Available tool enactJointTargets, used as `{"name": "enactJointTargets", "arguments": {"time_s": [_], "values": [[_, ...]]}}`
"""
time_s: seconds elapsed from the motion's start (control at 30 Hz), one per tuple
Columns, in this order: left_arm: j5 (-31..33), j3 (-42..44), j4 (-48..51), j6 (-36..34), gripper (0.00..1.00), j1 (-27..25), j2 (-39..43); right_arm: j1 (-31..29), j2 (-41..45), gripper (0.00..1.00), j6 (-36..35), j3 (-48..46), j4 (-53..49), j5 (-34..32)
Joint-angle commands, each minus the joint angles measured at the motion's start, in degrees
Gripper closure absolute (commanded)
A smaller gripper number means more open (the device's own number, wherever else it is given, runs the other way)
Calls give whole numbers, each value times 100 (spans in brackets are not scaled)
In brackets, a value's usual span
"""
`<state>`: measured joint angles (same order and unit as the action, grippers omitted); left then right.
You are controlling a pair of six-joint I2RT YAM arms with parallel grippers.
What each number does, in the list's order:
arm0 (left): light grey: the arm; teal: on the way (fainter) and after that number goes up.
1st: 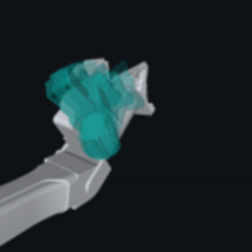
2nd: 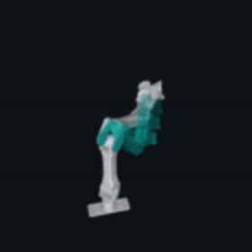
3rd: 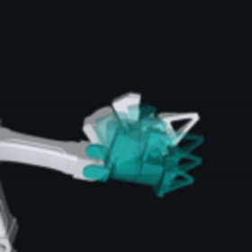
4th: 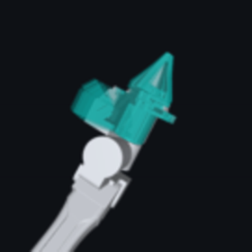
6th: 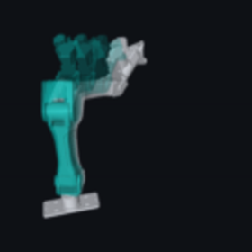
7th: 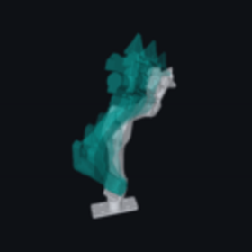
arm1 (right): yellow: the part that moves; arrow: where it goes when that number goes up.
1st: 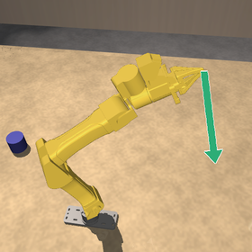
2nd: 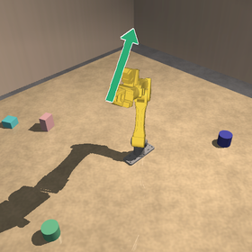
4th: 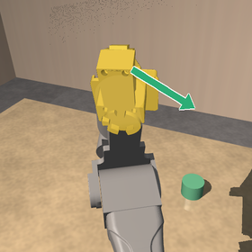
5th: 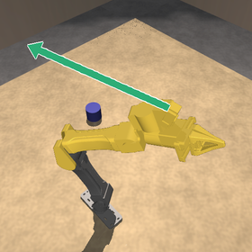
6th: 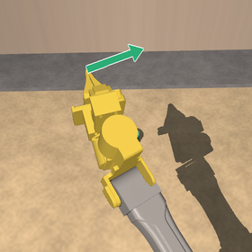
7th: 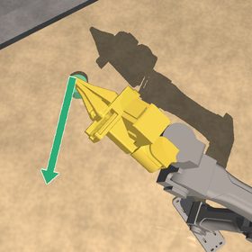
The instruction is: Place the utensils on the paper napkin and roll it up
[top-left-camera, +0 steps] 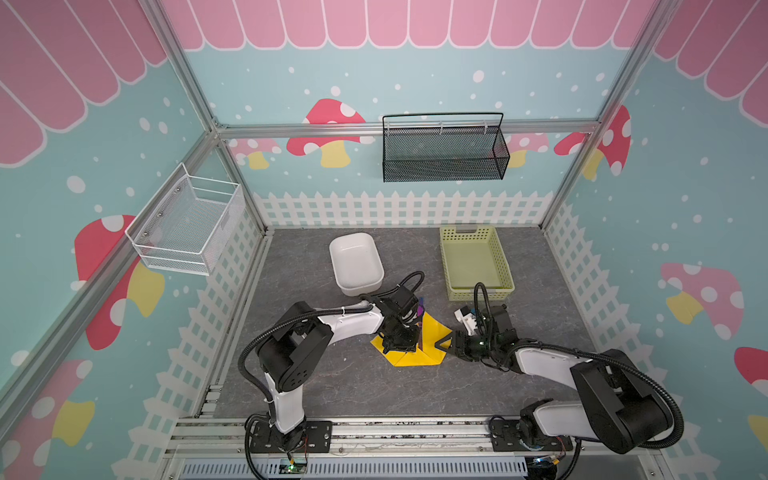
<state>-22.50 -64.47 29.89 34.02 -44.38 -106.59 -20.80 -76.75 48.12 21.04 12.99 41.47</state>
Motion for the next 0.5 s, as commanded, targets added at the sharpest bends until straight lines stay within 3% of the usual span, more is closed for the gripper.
{"name": "enactJointTargets", "arguments": {"time_s": [0.0,0.2,0.47], "values": [[103,0,-44,-72,100,0,-58,-8,123,48,-83,213,-295,-481],[144,36,-45,-36,100,0,1,12,292,59,-480,578,-1098,-1074],[115,31,-53,-18,100,0,-11,3,201,86,-532,778,-1281,-954]]}}
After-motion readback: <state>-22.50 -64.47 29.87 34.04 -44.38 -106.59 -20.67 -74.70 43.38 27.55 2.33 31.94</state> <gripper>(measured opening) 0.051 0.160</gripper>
